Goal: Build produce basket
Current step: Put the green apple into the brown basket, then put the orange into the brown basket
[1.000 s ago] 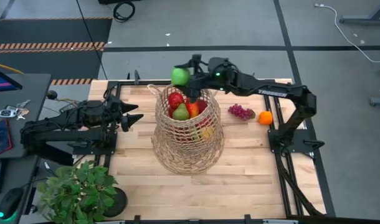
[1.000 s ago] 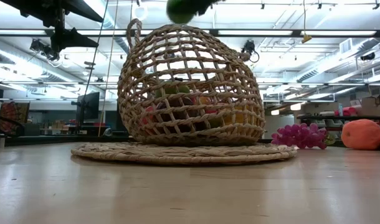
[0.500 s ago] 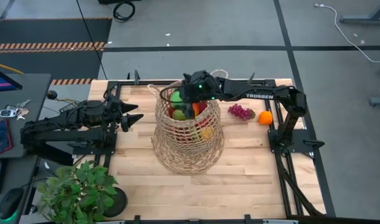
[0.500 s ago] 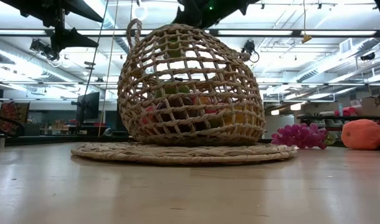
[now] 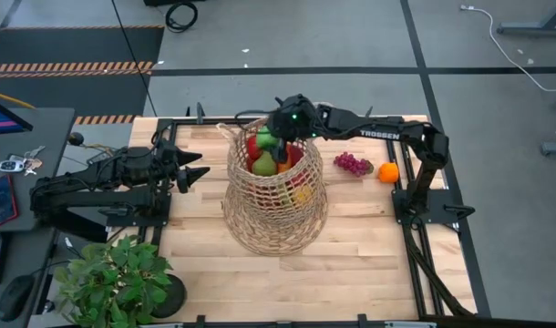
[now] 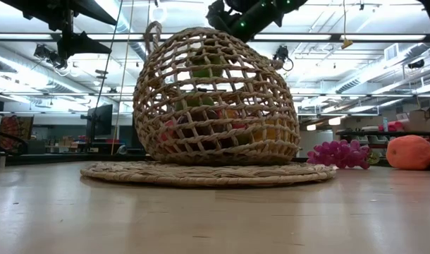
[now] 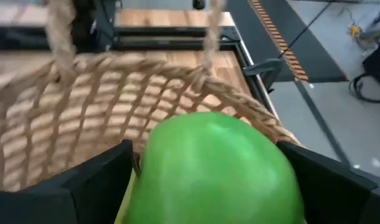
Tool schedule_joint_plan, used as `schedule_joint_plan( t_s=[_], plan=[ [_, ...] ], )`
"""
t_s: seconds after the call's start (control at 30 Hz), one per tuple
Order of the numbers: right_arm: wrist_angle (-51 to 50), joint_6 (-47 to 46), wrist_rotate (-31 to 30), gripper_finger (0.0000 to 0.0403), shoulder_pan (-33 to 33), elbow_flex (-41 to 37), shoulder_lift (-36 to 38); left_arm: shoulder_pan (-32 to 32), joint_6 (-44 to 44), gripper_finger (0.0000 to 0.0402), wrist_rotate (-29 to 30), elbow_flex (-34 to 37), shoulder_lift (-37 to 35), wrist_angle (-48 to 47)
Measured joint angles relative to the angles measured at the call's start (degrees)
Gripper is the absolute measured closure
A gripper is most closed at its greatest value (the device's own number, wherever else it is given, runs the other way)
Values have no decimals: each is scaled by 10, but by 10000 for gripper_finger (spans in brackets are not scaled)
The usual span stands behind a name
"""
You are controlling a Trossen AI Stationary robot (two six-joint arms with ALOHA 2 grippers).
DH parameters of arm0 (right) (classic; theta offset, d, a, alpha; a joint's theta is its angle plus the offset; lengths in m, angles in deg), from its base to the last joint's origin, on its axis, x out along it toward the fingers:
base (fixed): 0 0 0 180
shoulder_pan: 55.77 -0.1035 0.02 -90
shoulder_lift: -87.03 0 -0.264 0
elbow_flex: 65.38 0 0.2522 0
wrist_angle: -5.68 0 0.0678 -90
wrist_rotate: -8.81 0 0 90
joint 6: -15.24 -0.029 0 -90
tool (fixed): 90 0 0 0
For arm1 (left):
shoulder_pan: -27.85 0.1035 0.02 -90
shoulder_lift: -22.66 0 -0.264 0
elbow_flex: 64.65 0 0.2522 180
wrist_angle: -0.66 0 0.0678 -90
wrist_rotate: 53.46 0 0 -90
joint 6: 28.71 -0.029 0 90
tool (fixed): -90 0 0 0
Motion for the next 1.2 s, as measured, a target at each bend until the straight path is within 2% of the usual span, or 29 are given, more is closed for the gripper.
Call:
schedule_joint_plan(
  t_s=[0.23, 0.47, 0.63, 0.83, 0.97, 1.2],
  plan=[
    [-1, -31, 9, 5, 12, 9, 2, 0, 0, 44, 0, 0, 0, 0],
    [-91, -39, 7, 11, 12, 86, 25, 0, 0, 44, 0, 0, 0, 0],
    [-204, -98, 72, 10, 35, 83, 19, 0, 0, 44, 0, 0, 0, 0],
    [-248, -125, 82, 4, 49, 83, 23, 0, 0, 44, 0, 0, 0, -1],
    [-304, -144, 117, 4, 54, 84, 27, 0, 0, 44, 0, 0, 0, 0],
    [-363, -137, 114, 4, 41, 83, 51, 0, 0, 44, 0, 0, 0, 0]
  ],
)
